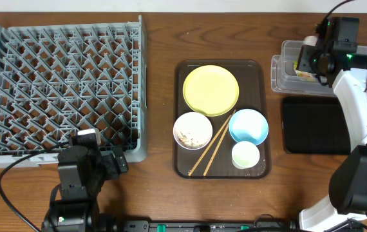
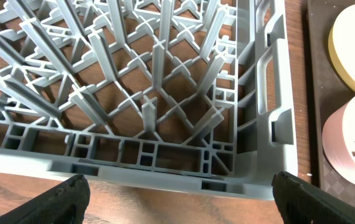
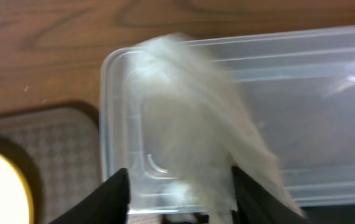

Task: Sort waste into correct bins and load items into the dishwasher rack
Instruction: 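Open the right gripper to release the waste into the clear bin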

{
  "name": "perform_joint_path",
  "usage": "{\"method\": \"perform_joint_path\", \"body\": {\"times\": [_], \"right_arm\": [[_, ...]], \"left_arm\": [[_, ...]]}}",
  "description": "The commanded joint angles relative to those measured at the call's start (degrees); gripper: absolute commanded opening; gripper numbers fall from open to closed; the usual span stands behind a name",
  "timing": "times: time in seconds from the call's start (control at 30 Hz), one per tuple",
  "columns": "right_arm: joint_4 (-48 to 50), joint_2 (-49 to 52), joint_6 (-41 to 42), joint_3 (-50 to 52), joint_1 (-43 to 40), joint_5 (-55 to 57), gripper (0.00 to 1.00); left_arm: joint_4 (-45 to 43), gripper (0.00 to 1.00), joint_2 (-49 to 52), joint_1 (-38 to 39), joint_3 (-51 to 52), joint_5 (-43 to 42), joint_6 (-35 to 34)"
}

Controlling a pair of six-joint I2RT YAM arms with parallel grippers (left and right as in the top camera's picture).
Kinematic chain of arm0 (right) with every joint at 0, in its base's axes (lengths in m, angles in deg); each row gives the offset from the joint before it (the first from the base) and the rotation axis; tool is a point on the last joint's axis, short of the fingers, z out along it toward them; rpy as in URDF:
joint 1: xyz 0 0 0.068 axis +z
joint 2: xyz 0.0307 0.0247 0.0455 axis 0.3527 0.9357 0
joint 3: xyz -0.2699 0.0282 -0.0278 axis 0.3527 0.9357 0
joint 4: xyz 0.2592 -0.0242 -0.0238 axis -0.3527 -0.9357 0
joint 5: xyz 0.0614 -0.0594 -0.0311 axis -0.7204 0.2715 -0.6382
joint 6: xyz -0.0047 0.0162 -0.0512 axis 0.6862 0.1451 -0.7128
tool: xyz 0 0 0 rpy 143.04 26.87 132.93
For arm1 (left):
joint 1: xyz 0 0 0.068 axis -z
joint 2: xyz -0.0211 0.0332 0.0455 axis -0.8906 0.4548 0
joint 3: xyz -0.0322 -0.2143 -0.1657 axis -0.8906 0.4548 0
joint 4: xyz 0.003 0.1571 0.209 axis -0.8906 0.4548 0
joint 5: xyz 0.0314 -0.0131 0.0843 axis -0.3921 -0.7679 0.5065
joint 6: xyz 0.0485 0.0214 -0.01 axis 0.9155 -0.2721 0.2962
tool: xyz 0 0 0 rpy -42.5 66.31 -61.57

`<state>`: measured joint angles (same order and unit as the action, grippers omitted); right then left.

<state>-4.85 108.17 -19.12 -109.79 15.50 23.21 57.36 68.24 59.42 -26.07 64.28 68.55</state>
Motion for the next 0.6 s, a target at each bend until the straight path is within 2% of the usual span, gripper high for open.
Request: {"method": "perform_joint_path", "body": {"times": [0.0,0.1,0.13,0.17,0.2,0.23,0.27,0.3,0.37,0.4,0.43,0.47,0.5,0.53,0.57], "right_arm": [[-0.04,0.70,-0.07,0.31,-0.46,0.63,0.62],[0.13,0.76,1.55,0.31,-0.46,3.17,0.68],[0.31,0.76,-0.11,0.31,-0.46,0.09,0.69],[0.26,0.76,-5.62,0.31,-0.46,-6.64,0.67],[-0.20,0.76,-11.19,0.31,-0.48,-13.07,0.62],[-0.96,0.76,-15.72,0.31,-0.48,-16.59,0.47],[-1.03,0.76,-13.73,0.31,-0.48,-12.72,0.32],[-1.14,0.76,-4.90,0.31,-0.48,-2.14,0.34],[-2.27,0.76,12.15,0.31,-0.48,13.62,0.73],[-0.76,0.76,8.15,0.31,-0.46,9.97,0.79],[0.57,0.74,-3.56,0.31,-0.46,-0.44,0.78],[0.72,0.74,-13.14,0.31,-0.48,-10.19,0.70],[0.90,0.74,-16.37,0.31,-0.55,-13.18,0.64],[1.05,0.83,-3.56,0.31,-0.57,-0.96,0.74],[0.48,0.87,1.70,0.31,-0.57,3.87,0.79]], "left_arm": [[-0.13,0.96,-0.09,0.22,-0.87,0.07,0.50],[-0.13,0.96,-0.09,0.22,-0.87,0.07,0.50],[-0.13,0.96,-0.09,0.22,-0.87,0.07,0.50],[-0.13,0.96,-0.09,0.22,-0.87,0.07,0.50],[-0.11,0.96,-0.09,0.22,-0.87,0.07,0.50],[-0.13,0.96,-0.09,0.22,-0.87,0.07,0.50],[-0.15,0.96,-0.09,0.22,-0.87,0.09,0.50],[-0.15,0.96,-0.09,0.22,-0.87,0.09,0.50],[-0.13,0.96,-0.09,0.22,-0.87,0.07,0.50],[-0.13,0.96,-0.09,0.22,-0.87,0.07,0.50],[-0.11,0.96,-0.09,0.22,-0.87,0.07,0.50],[-0.11,0.96,-0.09,0.22,-0.87,0.07,0.50],[-0.11,0.96,-0.09,0.22,-0.87,0.07,0.50],[-0.11,0.96,-0.09,0.22,-0.87,0.07,0.50],[-0.13,0.96,-0.09,0.22,-0.87,0.07,0.50]]}}
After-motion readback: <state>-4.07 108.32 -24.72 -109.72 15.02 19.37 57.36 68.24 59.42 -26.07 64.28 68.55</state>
